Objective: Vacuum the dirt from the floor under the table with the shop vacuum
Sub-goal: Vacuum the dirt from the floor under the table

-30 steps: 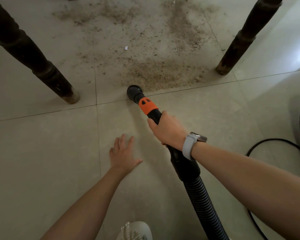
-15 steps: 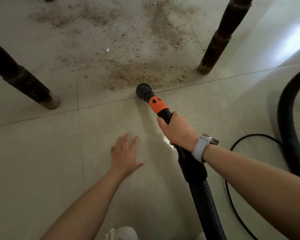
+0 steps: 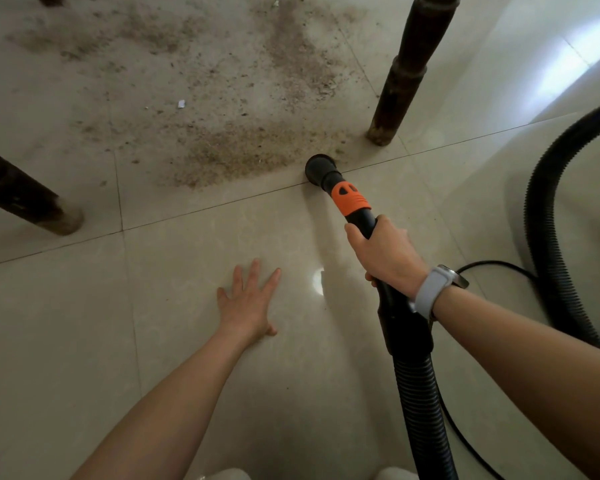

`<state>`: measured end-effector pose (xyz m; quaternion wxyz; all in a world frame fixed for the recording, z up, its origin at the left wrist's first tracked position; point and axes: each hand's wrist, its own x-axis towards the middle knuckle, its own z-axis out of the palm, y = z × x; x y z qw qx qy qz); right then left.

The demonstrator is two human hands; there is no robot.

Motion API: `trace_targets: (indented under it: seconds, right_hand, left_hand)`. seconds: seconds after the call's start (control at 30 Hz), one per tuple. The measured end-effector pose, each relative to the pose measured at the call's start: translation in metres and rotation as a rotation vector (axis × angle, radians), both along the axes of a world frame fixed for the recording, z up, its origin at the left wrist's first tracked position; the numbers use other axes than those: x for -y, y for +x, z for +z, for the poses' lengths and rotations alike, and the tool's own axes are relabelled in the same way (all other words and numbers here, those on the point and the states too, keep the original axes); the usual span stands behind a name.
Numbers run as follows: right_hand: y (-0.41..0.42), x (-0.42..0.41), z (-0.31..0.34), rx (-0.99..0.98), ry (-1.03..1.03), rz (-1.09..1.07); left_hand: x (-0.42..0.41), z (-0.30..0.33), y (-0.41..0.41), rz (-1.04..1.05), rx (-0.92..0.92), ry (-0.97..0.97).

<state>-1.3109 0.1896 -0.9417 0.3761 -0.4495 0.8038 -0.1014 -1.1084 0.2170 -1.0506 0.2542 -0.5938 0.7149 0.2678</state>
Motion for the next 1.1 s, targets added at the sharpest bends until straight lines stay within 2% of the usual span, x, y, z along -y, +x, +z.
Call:
trace_targets:
  seconds: [0.23,0.4,0.53,0.87,1.1]
  right_hand:
    - [-0.025,0.001,-0.001,0.019,-0.009,-0.096]
    - [-0.042,-0.002,0.000,0.210,0.021,-0.233]
    - [-0.058,-0.005,-0.001,0.260,-0.036,-0.325]
    - [-0.093,0.008,-0.001,0.609,-0.030,-0.687]
    - [-0.091,0.014,0.001,0.748,0.054,-0.767]
  left_hand:
    - [0.003,0.002,-0.003,0.021,-0.004,0.030]
    - [0.003,0.003,-0.007,0.022,0.007,0.027]
    - [0.004,0.004,-0.010,0.028,0.012,0.028]
    - [0.003,0.005,-0.013,0.017,0.026,0.017]
    - [0.005,0.003,-0.010,-0.004,0.026,0.000]
